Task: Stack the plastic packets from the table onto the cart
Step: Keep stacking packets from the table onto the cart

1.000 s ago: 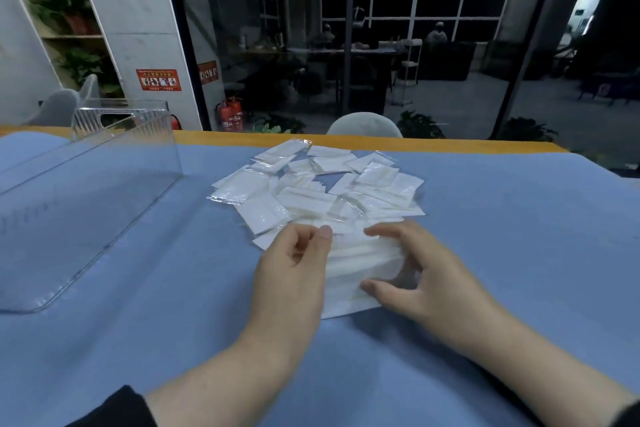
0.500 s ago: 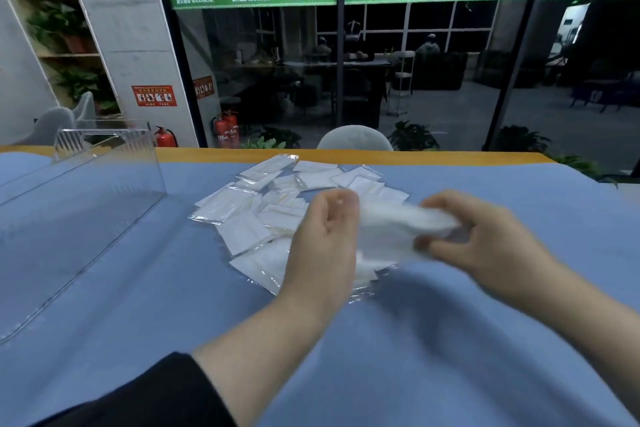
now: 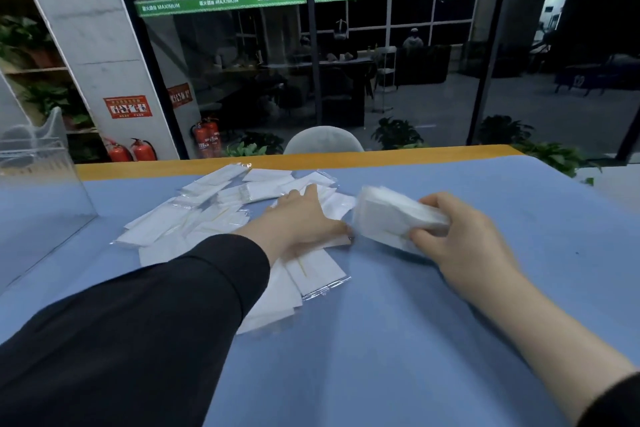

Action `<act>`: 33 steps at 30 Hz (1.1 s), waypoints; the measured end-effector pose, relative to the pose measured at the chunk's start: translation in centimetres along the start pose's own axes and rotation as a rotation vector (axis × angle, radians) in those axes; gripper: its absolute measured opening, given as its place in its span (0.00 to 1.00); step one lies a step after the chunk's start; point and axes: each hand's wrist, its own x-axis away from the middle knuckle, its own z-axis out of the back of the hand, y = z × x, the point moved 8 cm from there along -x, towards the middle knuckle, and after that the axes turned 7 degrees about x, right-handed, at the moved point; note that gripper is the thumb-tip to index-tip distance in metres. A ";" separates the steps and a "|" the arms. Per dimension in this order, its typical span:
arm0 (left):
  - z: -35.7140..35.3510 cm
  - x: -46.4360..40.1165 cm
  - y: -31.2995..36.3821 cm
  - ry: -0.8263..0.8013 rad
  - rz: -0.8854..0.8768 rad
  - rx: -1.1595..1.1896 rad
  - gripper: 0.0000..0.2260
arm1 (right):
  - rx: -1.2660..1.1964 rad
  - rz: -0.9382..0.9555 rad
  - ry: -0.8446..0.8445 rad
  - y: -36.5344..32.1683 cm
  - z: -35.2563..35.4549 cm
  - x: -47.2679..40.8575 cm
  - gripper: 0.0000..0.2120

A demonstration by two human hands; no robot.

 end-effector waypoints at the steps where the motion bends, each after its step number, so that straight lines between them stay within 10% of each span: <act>1: 0.1 -0.3 -0.2 0.005 0.022 -0.016 0.48 | -0.022 -0.012 0.006 0.3 0.2 -0.2 0.09; 9: 1.1 -1.7 0.9 0.196 -0.092 -0.294 0.10 | -0.105 -0.087 0.051 1.3 1.6 -0.5 0.08; 14: 2.7 -1.5 0.4 0.363 -0.173 -0.291 0.08 | -0.134 -0.105 0.052 1.6 2.0 -0.6 0.08; 21: 6.9 4.3 0.3 0.459 -0.188 0.398 0.06 | -0.202 -0.092 0.085 1.0 3.2 -0.5 0.08; 26: 4.7 10.3 0.2 0.190 -0.074 1.275 0.08 | -0.498 -0.039 0.072 -0.4 4.4 0.4 0.08; 33: 1.6 13.5 -0.2 -0.051 -0.028 1.398 0.05 | -0.754 -0.014 -0.234 -2.3 2.2 1.5 0.07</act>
